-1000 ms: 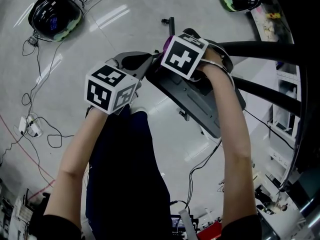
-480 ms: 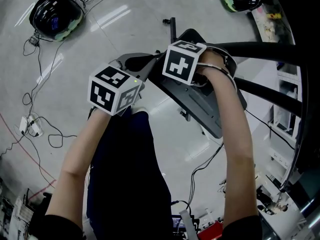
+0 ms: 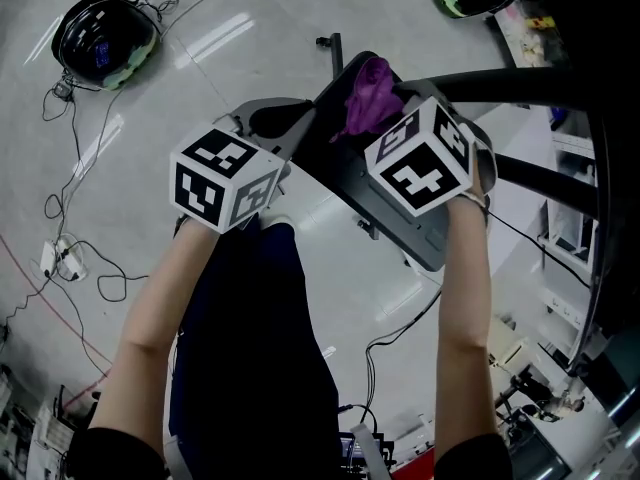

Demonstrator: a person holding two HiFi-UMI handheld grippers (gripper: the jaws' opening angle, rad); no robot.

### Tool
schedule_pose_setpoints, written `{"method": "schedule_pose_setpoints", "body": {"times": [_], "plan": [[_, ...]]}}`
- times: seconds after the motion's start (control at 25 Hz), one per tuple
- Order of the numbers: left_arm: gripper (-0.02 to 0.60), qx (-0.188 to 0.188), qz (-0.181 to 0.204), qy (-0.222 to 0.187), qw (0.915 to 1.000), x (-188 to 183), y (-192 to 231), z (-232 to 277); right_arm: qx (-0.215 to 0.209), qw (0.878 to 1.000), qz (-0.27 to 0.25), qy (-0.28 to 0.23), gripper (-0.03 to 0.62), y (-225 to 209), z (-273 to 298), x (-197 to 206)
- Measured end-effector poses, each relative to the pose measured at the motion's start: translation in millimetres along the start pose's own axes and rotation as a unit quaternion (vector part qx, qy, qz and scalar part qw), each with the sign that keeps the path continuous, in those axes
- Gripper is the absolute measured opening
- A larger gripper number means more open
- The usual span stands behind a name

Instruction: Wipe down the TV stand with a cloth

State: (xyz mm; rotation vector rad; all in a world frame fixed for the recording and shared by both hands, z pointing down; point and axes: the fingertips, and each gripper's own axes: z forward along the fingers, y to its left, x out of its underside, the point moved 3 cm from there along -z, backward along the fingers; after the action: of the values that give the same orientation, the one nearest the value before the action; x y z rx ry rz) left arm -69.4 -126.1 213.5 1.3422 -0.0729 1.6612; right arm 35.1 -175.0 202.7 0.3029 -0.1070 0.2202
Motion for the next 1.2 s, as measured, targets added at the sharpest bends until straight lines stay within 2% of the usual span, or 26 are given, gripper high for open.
{"method": "schedule_pose_setpoints", "body": {"times": [0.16, 0.28, 0.4, 0.56, 0.8, 0.96, 1.12, 1.2], "plan": [[0.006, 0.015, 0.012, -0.001, 0.9998, -7, -19, 14, 0.068, 0.993, 0.057, -0.073, 0.075, -23, -34, 21], [0.006, 0.026, 0.021, 0.003, 0.9994, -7, -34, 24, 0.124, 0.979, 0.084, -0.141, 0.075, -42, -53, 36], [0.006, 0.035, 0.027, 0.009, 0.9990, -5, -47, 32, 0.144, 0.968, 0.108, -0.175, 0.075, -52, -54, 54], [0.006, 0.039, 0.030, 0.017, 0.9986, -1, -56, 38, 0.117, 0.970, 0.133, -0.169, 0.075, -52, -39, 86], [0.006, 0.035, 0.030, 0.025, 0.9986, 7, -55, 41, 0.038, 0.967, 0.189, -0.164, 0.075, -51, -4, 127], [0.006, 0.032, 0.031, 0.027, 0.9986, 8, -57, 44, -0.019, 0.958, 0.233, -0.164, 0.075, -53, 17, 139], [0.006, 0.033, 0.032, 0.030, 0.9985, 9, -61, 48, -0.063, 0.963, 0.226, -0.136, 0.075, -48, 46, 142], [0.006, 0.033, 0.032, 0.031, 0.9985, 10, -61, 50, -0.082, 0.959, 0.237, -0.132, 0.075, -47, 56, 143]]}}
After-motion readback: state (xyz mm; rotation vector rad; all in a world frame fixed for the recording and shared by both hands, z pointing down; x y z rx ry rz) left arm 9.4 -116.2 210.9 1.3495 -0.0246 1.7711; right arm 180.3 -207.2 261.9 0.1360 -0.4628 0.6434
